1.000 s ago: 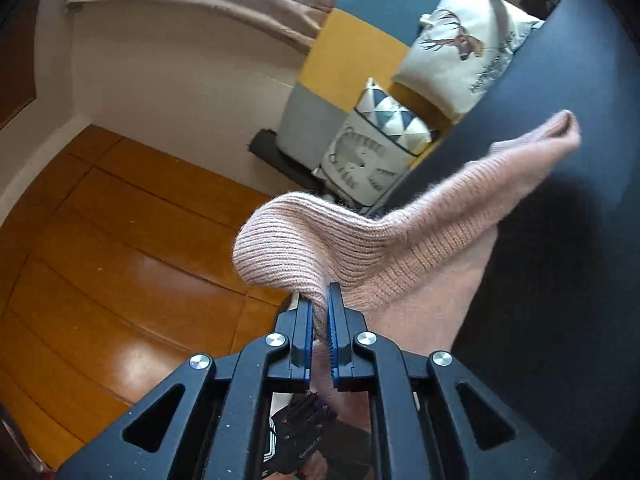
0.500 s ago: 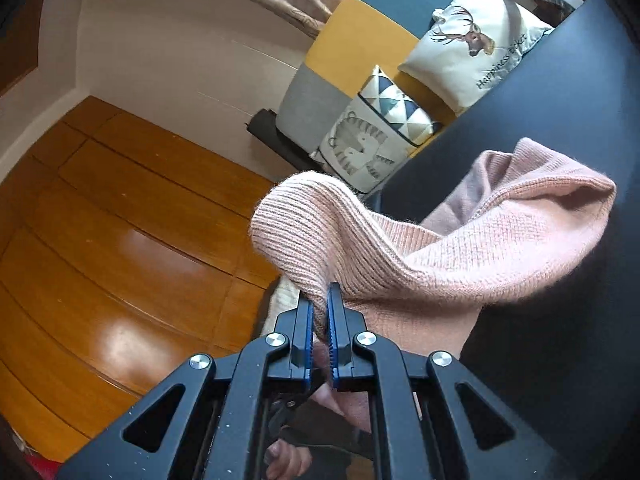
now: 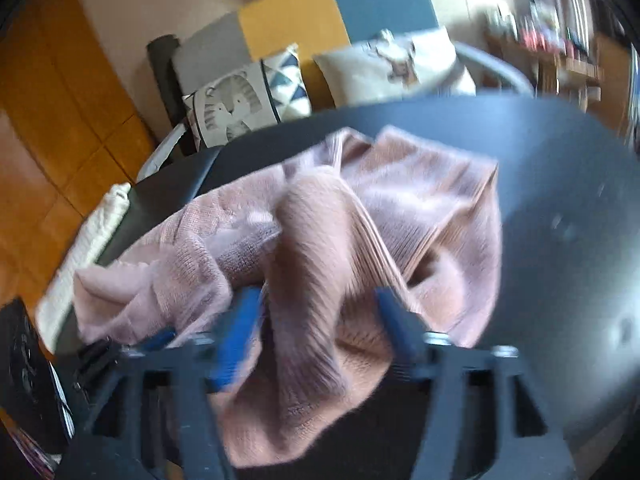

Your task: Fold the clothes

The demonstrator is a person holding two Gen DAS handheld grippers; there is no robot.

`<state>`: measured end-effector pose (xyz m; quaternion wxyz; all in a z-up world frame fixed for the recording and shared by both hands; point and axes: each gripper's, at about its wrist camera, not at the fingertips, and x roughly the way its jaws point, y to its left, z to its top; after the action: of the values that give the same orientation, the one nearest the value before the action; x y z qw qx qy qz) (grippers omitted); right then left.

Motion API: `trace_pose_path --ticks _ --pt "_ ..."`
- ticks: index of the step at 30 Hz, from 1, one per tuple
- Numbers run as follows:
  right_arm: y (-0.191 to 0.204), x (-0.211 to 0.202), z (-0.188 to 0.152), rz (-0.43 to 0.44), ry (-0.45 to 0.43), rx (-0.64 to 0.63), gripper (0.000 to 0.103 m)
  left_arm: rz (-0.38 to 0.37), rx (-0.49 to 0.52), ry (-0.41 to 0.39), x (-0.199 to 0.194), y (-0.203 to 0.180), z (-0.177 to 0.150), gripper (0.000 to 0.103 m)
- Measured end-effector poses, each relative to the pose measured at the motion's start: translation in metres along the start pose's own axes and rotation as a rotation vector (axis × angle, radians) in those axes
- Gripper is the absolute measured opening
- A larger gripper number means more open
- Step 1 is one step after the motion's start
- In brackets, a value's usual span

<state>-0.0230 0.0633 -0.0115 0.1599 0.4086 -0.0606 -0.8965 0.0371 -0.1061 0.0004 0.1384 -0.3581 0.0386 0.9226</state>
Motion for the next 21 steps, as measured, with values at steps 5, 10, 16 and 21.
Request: trace_pose_path --ticks 5,10,16,21 --pt "0.016 0.002 0.015 -0.071 -0.038 -0.109 0.079 -0.017 -0.09 0.001 -0.005 0.014 0.004 0.028" --pt "0.001 0.046 0.011 -0.011 0.126 0.019 0.079 0.002 -0.156 -0.011 -0.012 0.025 0.008 0.028" --pt "-0.015 0.04 -0.002 -0.014 0.115 0.078 0.065 0.048 -0.149 0.013 -0.006 0.032 0.004 0.028" --pt "-0.02 0.024 -0.006 0.004 0.079 0.079 0.016 0.074 -0.141 0.005 0.0 0.03 0.003 0.028"
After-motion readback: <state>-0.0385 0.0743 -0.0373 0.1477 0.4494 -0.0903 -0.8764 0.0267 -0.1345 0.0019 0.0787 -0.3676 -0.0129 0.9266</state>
